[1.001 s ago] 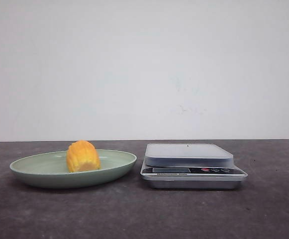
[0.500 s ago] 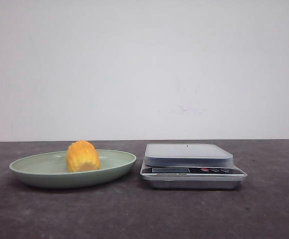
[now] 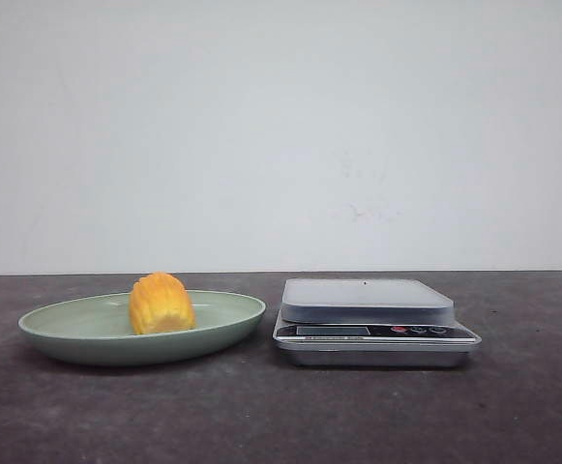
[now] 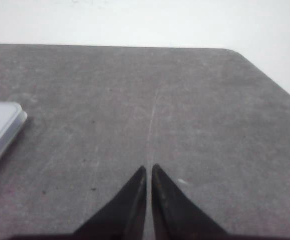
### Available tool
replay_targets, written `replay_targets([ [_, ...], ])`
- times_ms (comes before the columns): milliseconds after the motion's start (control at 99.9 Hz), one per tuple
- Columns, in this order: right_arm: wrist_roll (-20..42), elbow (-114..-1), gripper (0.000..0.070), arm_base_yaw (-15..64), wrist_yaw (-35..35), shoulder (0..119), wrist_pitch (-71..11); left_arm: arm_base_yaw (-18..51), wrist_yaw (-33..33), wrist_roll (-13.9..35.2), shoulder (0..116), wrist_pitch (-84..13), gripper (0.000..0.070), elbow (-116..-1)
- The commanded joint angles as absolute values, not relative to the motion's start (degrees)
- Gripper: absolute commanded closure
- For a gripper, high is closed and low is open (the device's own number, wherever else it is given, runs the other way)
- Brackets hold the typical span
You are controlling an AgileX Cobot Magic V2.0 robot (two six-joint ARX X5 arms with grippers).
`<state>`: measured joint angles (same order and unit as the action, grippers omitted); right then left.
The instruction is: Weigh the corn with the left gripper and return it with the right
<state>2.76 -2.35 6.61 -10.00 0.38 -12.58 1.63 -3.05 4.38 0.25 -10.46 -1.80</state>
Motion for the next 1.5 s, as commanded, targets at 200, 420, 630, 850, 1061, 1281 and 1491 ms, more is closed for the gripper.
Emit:
replay_targets([
  [200, 2.7, -0.9, 0.0688, 6.4, -9.8, 0.2, -9.9, 1.6, -3.0, 3.7, 0.2, -10.7, 0.0675, -0.8],
  [420, 3.0, -0.9, 0.0688, 6.4, -9.0, 0.2, -9.0, 1.6, -3.0, 3.7, 0.2, -10.7, 0.0675, -0.8],
  [630, 3.0, -0.9, 0.0688, 6.4, -9.0, 0.2, -9.0, 1.6, -3.0, 3.7, 0.2, -10.7, 0.0675, -0.8],
  [850, 3.0, -0.8, 0.0688, 5.5, -9.0, 0.2, -9.0, 1.6, -3.0, 3.7, 0.2, -10.7, 0.0675, -0.8],
  [1061, 3.0, -0.8, 0.0688, 5.5, -9.0, 0.2, -9.0, 1.6, -3.0, 3.7, 0.2, -10.7, 0.0675, -0.8],
  [1281, 3.0, -0.8, 0.0688, 5.5, -9.0, 0.2, -9.0, 1.6, -3.0, 3.7, 0.2, -10.7, 0.0675, -0.8],
  [1491, 3.0, -0.8, 0.0688, 5.5, -9.0, 0.2, -9.0, 1.6, -3.0, 3.7, 0.2, -10.7, 0.0675, -0.8],
])
